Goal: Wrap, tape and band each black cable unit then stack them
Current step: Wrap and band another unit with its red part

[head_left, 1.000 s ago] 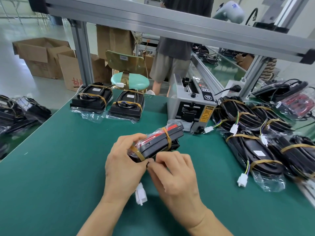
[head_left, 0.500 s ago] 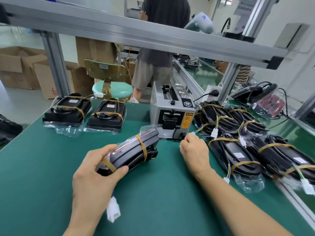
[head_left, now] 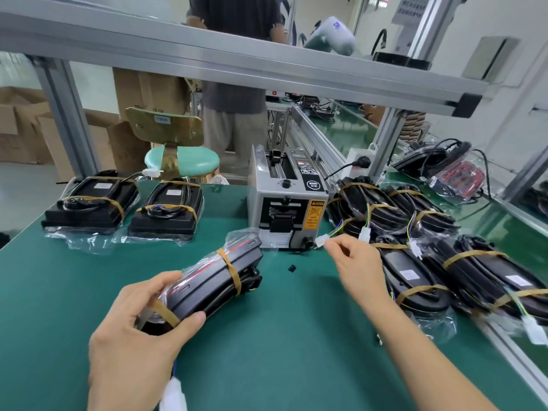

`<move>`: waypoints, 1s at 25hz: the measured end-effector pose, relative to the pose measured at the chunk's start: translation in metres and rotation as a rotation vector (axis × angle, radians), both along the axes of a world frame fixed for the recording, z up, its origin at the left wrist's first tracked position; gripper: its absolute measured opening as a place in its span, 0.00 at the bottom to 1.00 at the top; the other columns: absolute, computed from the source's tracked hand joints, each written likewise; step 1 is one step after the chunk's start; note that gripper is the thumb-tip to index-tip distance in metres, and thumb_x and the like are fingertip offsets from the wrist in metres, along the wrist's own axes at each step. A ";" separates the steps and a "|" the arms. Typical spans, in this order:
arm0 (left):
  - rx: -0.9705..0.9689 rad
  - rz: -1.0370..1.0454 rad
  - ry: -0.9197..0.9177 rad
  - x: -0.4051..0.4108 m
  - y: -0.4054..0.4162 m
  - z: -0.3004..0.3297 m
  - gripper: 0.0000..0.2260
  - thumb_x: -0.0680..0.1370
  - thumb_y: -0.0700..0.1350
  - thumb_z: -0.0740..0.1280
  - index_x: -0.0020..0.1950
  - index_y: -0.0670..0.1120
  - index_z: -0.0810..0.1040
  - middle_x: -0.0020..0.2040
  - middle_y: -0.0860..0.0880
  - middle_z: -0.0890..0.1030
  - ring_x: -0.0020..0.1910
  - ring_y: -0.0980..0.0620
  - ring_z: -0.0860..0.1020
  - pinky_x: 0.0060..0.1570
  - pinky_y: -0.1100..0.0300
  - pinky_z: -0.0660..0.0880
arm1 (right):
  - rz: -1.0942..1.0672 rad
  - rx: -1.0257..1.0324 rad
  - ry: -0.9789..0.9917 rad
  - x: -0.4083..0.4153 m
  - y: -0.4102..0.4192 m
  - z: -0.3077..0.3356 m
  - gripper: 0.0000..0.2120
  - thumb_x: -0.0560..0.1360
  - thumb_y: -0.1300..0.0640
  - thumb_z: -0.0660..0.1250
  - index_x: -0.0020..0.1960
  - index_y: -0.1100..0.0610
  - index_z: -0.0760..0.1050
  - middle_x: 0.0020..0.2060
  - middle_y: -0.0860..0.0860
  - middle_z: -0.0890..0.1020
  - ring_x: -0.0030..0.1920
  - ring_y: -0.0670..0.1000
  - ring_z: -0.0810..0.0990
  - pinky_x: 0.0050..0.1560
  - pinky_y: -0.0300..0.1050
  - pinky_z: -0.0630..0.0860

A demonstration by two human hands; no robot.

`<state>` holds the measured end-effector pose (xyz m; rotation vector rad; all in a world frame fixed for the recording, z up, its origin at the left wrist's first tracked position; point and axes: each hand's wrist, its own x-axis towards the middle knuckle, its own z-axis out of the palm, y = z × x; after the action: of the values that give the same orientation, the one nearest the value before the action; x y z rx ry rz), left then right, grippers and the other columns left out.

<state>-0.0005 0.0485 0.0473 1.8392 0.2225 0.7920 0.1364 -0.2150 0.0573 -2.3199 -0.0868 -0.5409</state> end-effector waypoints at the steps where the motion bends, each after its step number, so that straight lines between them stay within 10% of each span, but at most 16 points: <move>1: -0.001 0.003 -0.003 0.001 -0.001 -0.001 0.32 0.57 0.36 0.81 0.45 0.70 0.77 0.46 0.63 0.78 0.41 0.66 0.75 0.45 0.82 0.64 | 0.017 0.062 0.042 -0.002 0.000 0.002 0.13 0.76 0.55 0.65 0.34 0.57 0.73 0.26 0.43 0.73 0.29 0.43 0.68 0.34 0.41 0.65; 16: 0.058 0.000 -0.076 -0.002 -0.011 -0.003 0.30 0.55 0.31 0.81 0.48 0.57 0.79 0.47 0.61 0.77 0.39 0.66 0.74 0.46 0.80 0.66 | -0.108 0.743 0.213 0.034 0.086 0.021 0.11 0.74 0.57 0.70 0.35 0.47 0.77 0.35 0.39 0.79 0.47 0.48 0.79 0.49 0.42 0.70; 25: 0.054 -0.034 -0.085 -0.003 -0.009 -0.006 0.30 0.53 0.34 0.83 0.48 0.55 0.80 0.47 0.61 0.77 0.41 0.66 0.75 0.47 0.80 0.66 | -0.352 0.922 0.331 0.062 0.102 0.022 0.11 0.69 0.59 0.74 0.31 0.53 0.75 0.32 0.53 0.78 0.35 0.55 0.74 0.38 0.46 0.74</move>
<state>-0.0034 0.0390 0.0414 1.8502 0.1160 0.8576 0.1983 -0.1134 0.0794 -1.4772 0.6131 -0.2617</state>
